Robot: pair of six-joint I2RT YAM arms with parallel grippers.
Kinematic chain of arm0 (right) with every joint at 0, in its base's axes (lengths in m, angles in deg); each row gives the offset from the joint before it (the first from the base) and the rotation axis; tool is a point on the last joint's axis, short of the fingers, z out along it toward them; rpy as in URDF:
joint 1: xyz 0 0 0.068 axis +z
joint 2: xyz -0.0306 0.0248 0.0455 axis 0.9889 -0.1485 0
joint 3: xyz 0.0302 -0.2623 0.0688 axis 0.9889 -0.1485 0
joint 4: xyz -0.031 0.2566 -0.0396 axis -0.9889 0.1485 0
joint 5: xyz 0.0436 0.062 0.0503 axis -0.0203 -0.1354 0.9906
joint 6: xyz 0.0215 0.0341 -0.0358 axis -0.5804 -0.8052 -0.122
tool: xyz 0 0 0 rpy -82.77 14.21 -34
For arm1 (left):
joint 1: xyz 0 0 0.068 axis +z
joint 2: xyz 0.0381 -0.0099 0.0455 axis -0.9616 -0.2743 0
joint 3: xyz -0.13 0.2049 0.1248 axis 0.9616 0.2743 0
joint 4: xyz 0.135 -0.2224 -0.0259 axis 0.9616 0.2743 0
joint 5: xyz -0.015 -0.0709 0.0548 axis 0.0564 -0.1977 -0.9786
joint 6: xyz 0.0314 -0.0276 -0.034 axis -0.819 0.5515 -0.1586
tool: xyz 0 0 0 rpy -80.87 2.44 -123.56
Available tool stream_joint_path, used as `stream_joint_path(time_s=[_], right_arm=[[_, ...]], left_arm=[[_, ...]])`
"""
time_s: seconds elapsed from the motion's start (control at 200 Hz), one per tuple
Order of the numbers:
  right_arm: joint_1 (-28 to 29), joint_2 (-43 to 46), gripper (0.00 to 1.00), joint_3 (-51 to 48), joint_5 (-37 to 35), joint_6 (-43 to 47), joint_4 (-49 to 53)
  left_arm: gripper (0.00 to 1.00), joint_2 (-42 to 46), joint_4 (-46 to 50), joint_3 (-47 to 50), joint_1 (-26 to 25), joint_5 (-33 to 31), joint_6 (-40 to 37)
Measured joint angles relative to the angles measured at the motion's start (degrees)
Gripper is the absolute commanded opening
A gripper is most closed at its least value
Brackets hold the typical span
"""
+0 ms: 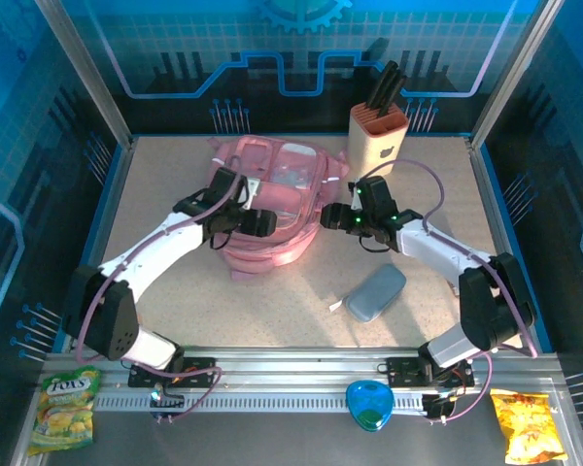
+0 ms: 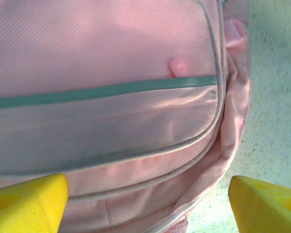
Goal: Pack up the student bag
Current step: Unzip the student bag at the top-center of the table.
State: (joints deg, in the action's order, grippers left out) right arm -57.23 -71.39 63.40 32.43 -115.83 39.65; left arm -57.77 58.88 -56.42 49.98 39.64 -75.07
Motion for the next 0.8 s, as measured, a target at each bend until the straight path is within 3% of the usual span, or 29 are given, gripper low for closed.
stream_joint_path(time_s=[0.425, 0.615, 0.8], right_arm=[[-1.1, 1.8, 0.77, -2.5, 0.2, -1.0, -0.6], [-1.2, 3.3, 0.77, -3.9, 0.2, -1.7, -0.6], [-1.2, 4.3, 0.77, -3.9, 0.0, -2.3, -0.6]], left_arm=[[0.78, -11.8, 1.8, -5.2, -4.3, -6.0, -28.7], [0.68, -17.2, 4.5, -11.5, -4.3, -10.6, -35.2], [0.49, -18.1, 5.9, -12.6, -4.9, -11.7, -37.0]])
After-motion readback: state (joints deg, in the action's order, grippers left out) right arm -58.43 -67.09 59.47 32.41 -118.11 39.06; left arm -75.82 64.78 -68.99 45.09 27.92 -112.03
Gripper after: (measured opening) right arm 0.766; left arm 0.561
